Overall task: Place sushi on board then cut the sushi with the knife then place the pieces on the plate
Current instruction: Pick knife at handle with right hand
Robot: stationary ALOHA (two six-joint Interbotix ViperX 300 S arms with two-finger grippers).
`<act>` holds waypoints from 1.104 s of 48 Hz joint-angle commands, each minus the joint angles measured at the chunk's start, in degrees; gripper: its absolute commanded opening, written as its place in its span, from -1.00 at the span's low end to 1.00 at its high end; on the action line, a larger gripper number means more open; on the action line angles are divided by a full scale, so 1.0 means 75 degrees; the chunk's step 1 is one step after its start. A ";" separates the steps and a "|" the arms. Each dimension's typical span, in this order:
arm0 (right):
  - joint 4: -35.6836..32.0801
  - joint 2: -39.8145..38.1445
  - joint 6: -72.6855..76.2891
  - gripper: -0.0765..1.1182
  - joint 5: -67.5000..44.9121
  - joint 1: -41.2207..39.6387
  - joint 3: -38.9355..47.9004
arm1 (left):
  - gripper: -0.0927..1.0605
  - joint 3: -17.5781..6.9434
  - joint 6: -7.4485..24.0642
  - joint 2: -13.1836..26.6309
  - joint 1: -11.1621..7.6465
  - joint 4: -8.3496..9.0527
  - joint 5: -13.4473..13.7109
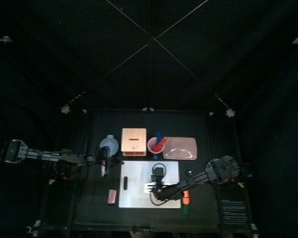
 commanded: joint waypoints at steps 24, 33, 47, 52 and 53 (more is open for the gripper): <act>0.0152 0.0012 -0.0047 0.64 0.0012 -0.0281 -0.0199 | -0.89 -0.0082 0.0000 -0.0012 0.0070 0.0000 0.0246; 0.0094 -0.0152 -0.0246 0.64 0.0117 -0.0293 -0.0164 | -0.89 -0.0082 0.0000 -0.0012 0.0070 0.0000 0.0246; 0.0070 -0.1219 -0.1793 0.64 0.0141 -0.0422 0.0188 | -0.89 -0.0035 -0.0012 -0.0012 0.0070 -0.0012 0.0246; 0.0082 -0.1770 -0.2660 0.64 0.0141 -0.0645 0.0352 | -0.89 -0.0012 -0.0023 -0.0012 0.0082 -0.0023 0.0246; 0.0082 -0.1875 -0.2836 0.64 0.0141 -0.0691 0.0375 | -0.89 -0.0012 -0.0023 -0.0012 0.0082 -0.0023 0.0246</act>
